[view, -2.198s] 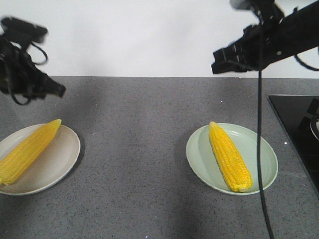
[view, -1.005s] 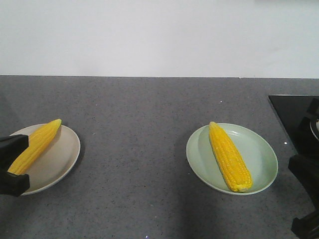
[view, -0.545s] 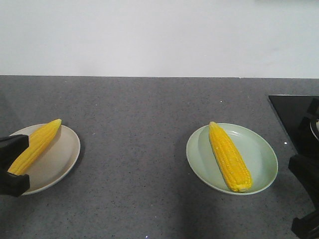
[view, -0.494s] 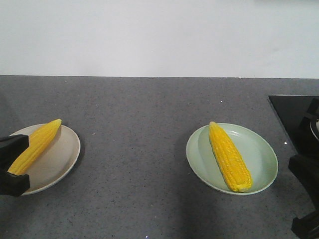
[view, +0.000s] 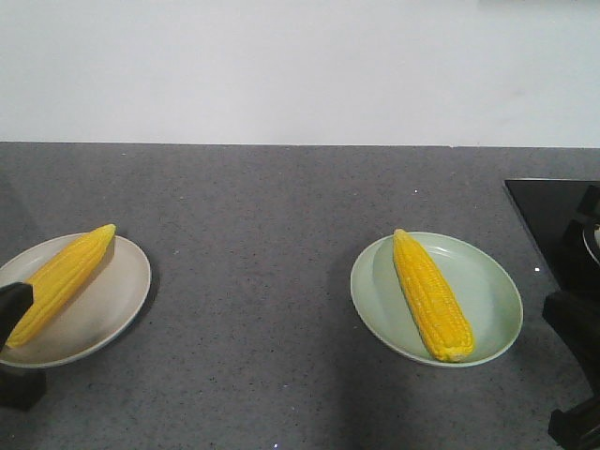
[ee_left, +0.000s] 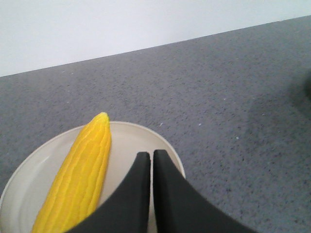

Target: Distribute corn equally

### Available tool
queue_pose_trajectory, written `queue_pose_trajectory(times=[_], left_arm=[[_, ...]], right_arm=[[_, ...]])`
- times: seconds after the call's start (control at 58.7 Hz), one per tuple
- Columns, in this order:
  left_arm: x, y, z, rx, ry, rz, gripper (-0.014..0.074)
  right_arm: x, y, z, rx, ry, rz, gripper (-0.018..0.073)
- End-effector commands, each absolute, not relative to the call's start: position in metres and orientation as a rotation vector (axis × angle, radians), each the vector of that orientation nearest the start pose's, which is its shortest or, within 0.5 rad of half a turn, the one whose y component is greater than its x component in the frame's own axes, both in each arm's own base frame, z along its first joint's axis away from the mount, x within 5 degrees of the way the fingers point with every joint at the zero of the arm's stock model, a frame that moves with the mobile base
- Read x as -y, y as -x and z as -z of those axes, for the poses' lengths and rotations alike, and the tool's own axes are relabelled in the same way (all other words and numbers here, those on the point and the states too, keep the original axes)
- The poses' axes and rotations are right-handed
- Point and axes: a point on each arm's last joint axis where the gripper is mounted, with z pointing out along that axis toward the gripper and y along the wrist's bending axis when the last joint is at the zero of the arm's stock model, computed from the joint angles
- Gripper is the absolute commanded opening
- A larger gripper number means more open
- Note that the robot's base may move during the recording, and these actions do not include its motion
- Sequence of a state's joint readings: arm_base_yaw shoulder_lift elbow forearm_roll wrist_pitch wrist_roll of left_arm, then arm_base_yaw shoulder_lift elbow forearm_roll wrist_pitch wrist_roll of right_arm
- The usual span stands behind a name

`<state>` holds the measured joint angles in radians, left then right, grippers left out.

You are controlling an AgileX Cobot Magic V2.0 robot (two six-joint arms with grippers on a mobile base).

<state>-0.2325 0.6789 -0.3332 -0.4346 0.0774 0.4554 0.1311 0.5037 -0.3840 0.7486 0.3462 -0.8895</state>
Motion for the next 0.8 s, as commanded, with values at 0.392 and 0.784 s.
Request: queue_pose_trajectory(times=[0.392,0.784], left_arm=[[-0.003,-0.078,-0.22,-1.466,0.006,0.005,-0.0006],[-0.004,-0.059,-0.219,-1.428,-0.014,-0.055,-0.0006]], right_arm=[[-0.032,-0.106,-0.293,-1.751,0.39,-0.17,-0.0005],[-0.033,-0.106,-0.293,-1.753,0.392,-0.172,-0.0005]])
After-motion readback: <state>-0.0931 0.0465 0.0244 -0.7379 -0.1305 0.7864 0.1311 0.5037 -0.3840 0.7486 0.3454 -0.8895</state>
